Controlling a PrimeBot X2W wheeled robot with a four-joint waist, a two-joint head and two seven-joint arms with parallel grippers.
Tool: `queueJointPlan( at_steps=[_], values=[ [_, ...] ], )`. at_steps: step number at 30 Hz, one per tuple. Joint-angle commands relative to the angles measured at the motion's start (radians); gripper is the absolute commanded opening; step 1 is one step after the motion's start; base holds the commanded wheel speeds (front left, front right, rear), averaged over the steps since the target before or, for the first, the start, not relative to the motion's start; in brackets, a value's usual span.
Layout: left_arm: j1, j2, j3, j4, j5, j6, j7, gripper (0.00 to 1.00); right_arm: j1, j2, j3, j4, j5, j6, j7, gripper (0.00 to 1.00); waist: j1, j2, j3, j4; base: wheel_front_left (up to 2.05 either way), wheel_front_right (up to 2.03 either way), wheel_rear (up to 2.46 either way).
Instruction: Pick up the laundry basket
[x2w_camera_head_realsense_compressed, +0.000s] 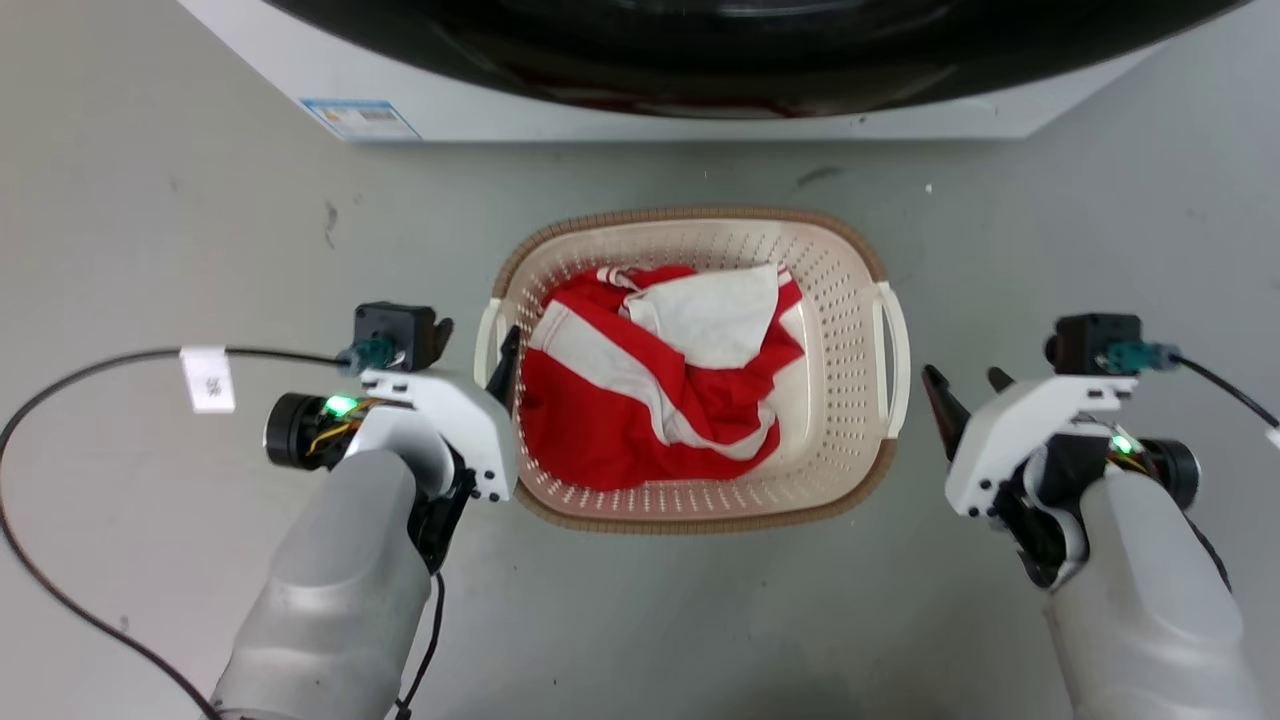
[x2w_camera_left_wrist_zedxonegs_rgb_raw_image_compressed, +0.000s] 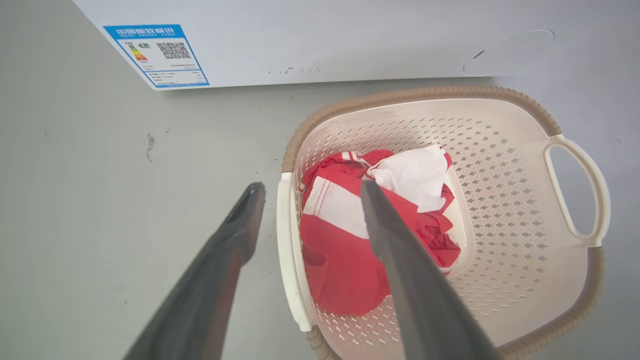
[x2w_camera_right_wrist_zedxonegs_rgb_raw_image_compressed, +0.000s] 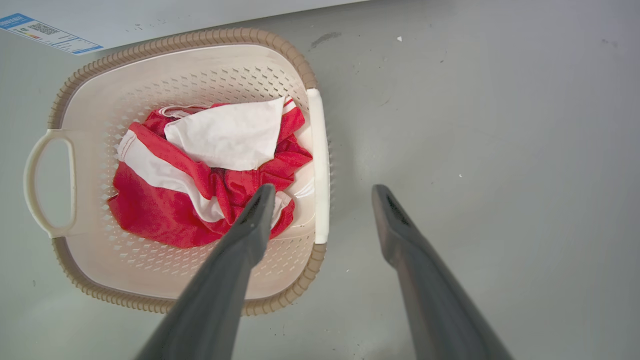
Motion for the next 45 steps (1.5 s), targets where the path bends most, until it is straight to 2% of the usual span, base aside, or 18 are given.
queueJointPlan(
  at_steps=[1,9,24,25,26,27,28,36,45],
  values=[
    [-0.028,0.007,-0.025,0.015,-0.030,-0.002,0.024,1.00,-0.038,-0.002,0.016,0.027,0.012,0.000,0.013,1.00,-0.0002,-0.0001,0.063,-0.007,0.00,0.00,0.00],
    [-0.119,0.063,-0.149,0.058,-0.176,-0.001,0.131,1.00,-0.184,-0.006,0.093,0.171,0.065,0.000,0.041,1.00,-0.0002,-0.0001,0.170,-0.013,0.00,0.00,0.00],
    [-0.260,0.130,-0.275,0.112,-0.351,-0.001,0.283,1.00,-0.395,-0.001,0.203,0.391,0.155,0.000,0.014,1.00,-0.0002,-0.0001,0.285,-0.031,0.00,0.00,0.00],
    [-0.267,0.132,-0.282,0.114,-0.365,-0.001,0.296,1.00,-0.405,0.000,0.212,0.402,0.164,0.000,0.017,0.95,-0.0002,-0.0001,0.290,-0.032,0.00,0.00,0.00],
    [-0.271,0.133,-0.289,0.117,-0.379,-0.001,0.310,0.76,-0.413,0.001,0.223,0.412,0.171,0.000,0.017,0.44,-0.0002,-0.0001,0.293,-0.033,0.00,0.00,0.00],
    [-0.275,0.135,-0.296,0.117,-0.389,-0.001,0.315,0.45,-0.421,0.001,0.231,0.421,0.180,0.000,0.014,0.08,-0.0002,-0.0001,0.296,-0.033,0.00,0.00,0.00],
    [-0.279,0.136,-0.302,0.117,-0.401,-0.001,0.322,0.00,-0.426,0.002,0.240,0.428,0.193,0.000,0.015,0.00,-0.0002,-0.0001,0.298,-0.034,0.00,0.00,0.00],
    [-0.267,0.131,-0.366,0.119,-0.469,-0.001,0.314,0.00,-0.434,0.005,0.315,0.473,0.259,0.000,0.016,0.00,-0.0002,-0.0001,0.272,-0.031,0.00,0.00,0.00],
    [-0.216,0.105,-0.430,0.148,-0.560,-0.003,0.366,0.00,-0.377,-0.006,0.388,0.501,0.340,0.001,0.065,0.00,-0.0002,-0.0001,0.109,-0.022,0.00,0.00,0.00]
  ],
)
